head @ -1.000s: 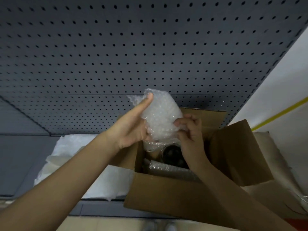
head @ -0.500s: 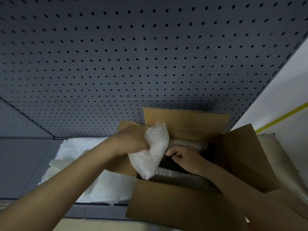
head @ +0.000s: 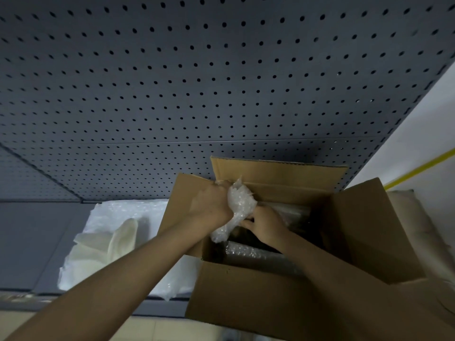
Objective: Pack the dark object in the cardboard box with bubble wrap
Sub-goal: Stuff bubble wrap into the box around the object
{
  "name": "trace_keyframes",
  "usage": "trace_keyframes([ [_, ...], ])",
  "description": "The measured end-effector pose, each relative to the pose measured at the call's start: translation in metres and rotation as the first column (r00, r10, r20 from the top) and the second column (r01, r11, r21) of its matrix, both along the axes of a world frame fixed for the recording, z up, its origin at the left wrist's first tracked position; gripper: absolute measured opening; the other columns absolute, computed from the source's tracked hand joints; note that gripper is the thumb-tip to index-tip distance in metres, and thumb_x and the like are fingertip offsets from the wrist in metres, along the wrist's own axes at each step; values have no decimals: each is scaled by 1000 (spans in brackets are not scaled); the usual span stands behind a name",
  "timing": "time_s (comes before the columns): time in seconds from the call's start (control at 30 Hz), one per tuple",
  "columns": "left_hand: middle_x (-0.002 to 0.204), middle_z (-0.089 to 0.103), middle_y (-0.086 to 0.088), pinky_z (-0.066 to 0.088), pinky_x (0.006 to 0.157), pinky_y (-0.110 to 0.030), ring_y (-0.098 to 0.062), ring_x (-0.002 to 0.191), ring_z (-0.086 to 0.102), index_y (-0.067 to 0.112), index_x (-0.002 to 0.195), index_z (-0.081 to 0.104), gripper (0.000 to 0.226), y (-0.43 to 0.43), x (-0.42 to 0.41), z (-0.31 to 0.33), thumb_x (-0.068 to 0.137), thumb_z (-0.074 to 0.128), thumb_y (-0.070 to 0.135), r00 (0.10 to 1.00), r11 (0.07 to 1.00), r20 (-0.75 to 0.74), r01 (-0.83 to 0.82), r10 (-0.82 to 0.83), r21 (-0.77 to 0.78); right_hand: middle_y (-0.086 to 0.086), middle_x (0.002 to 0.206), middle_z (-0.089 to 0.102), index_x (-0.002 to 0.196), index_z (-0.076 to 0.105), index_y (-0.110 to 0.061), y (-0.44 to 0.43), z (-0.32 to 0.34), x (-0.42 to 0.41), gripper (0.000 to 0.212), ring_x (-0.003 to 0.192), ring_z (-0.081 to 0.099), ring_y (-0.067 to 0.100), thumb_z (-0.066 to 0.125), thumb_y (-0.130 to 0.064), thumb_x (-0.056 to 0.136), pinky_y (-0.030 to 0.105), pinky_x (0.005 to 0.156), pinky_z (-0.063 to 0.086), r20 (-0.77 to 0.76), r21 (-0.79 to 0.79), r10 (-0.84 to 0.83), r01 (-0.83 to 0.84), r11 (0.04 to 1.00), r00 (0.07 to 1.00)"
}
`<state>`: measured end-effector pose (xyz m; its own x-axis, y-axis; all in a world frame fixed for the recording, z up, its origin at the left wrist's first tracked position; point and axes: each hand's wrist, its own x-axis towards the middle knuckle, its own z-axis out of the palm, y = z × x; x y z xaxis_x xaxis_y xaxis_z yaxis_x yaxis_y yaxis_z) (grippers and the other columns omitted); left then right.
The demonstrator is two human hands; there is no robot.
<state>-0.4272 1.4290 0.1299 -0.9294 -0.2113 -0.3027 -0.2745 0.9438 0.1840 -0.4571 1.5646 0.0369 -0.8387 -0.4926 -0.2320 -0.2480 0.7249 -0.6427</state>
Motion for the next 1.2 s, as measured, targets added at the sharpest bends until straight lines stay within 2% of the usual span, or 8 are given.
trace_keyframes([
  [0.17, 124, 55, -10, 53, 81, -33, -28, 108, 61, 15, 134, 41, 51, 10, 7, -9, 87, 58, 6, 1000, 1000, 26, 10, -10, 24, 2, 129, 54, 129, 50, -20, -1, -6, 11, 80, 125, 36, 25, 78, -53, 61, 40, 106, 28, -122, 177, 64, -41, 983, 991],
  [0.33, 132, 49, -16, 49, 87, -32, -28, 115, 57, 9, 139, 33, 59, 18, 17, -29, 87, 61, 10, 994, 1000, 114, 1, -3, 13, -7, 129, 48, 131, 42, -28, -2, -18, 16, 101, 120, 31, 19, 78, -66, 45, 37, 103, 28, -100, 199, 59, -38, 979, 993],
  [0.5, 141, 38, -26, 50, 94, -29, -26, 127, 47, -8, 141, 17, 68, 30, 19, -53, 94, 55, 23, 984, 992, 180, 28, -5, -125, -5, 139, 36, 141, 33, -31, 7, -9, 1, 115, 133, 24, 18, 85, -53, 41, 39, 112, 30, 175, 47, 45, -54, 997, 983],
  [0.57, 139, 40, -25, 53, 92, -30, -26, 125, 49, -7, 139, 20, 64, 32, 17, -59, 94, 55, 23, 979, 992, 205, 7, 19, -128, -6, 137, 44, 135, 41, -30, 12, -7, -3, 105, 127, 37, 15, 87, -50, 42, 39, 107, 39, 173, -50, 70, -62, 997, 983],
  [0.7, 142, 38, -25, 51, 96, -32, -27, 129, 45, -7, 140, 19, 60, 32, 17, -59, 97, 49, 22, 976, 987, 216, 21, 15, -162, -4, 107, 58, 102, 54, -20, 11, -12, 4, 49, 99, 55, 14, 83, -12, 63, 27, 82, 50, 122, -261, -64, 94, 961, 990],
  [0.87, 149, 32, -23, 42, 100, -35, -31, 127, 46, 0, 150, -5, 84, 35, 40, -46, 97, 49, 36, 969, 956, 236, 133, -71, -261, -3, 82, 59, 81, 50, -20, 3, -8, 10, 23, 76, 53, 14, 72, -22, 75, 24, 56, 38, -185, -131, -117, 93, 987, 976],
  [1.0, 155, 21, -19, 29, 109, -40, -35, 134, 30, 13, 152, -12, 84, 33, 52, -37, 97, 43, 44, 963, 958, 234, 188, -136, -216, 4, 101, 66, 100, 58, -19, -7, -8, 9, 18, 102, 52, 22, 62, -23, 82, 33, 84, 41, -389, 87, -11, 48, 995, 921],
  [1.2, 147, 21, -21, 50, 84, -29, -27, 110, 55, 28, 150, 7, 75, 15, 54, -33, 94, 54, 12, 957, 951, -30, 283, -289, -127, -8, 115, 64, 98, 64, -29, -17, -3, -1, 21, 107, 44, 21, 50, -40, 88, 34, 93, 35, -240, 244, 123, -63, 968, 963],
])
